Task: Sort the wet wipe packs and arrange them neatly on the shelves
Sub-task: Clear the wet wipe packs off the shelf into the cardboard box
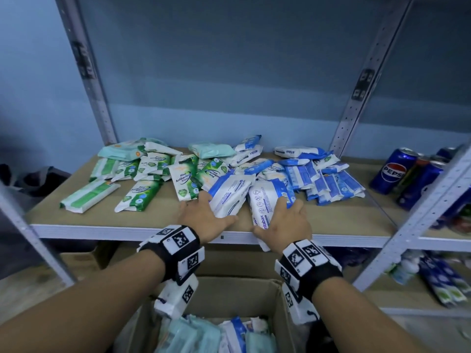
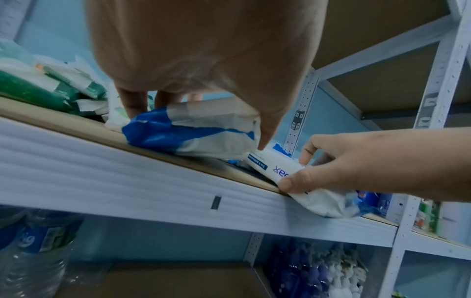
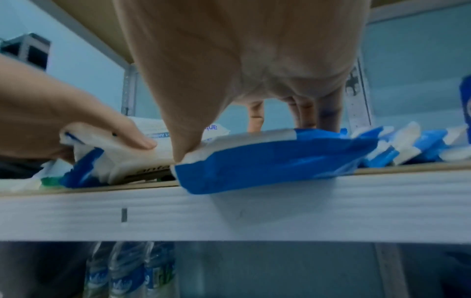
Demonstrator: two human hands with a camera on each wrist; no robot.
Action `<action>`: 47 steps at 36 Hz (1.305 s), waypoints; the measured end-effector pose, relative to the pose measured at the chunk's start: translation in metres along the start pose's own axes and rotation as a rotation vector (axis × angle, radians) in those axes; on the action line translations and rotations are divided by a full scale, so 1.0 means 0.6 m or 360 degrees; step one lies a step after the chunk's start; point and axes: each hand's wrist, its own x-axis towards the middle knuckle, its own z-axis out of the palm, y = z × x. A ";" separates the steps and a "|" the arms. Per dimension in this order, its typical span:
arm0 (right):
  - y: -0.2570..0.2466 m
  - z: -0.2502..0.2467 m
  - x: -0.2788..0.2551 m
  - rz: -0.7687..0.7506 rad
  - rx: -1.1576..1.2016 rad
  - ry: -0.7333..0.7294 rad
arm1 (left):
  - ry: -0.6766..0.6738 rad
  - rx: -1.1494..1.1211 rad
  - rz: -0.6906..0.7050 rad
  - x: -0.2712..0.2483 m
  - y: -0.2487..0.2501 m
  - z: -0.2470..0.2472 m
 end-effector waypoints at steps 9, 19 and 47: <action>0.007 0.010 -0.007 0.0002 0.0131 0.0073 | -0.0054 -0.0116 -0.0179 0.017 -0.005 -0.005; 0.052 0.030 -0.042 -0.0201 0.0382 0.0227 | 0.0093 -0.0230 0.0137 -0.035 -0.063 -0.002; 0.134 0.263 -0.236 -0.0189 0.0349 -0.0640 | -0.0861 0.0506 0.0480 -0.191 -0.320 0.211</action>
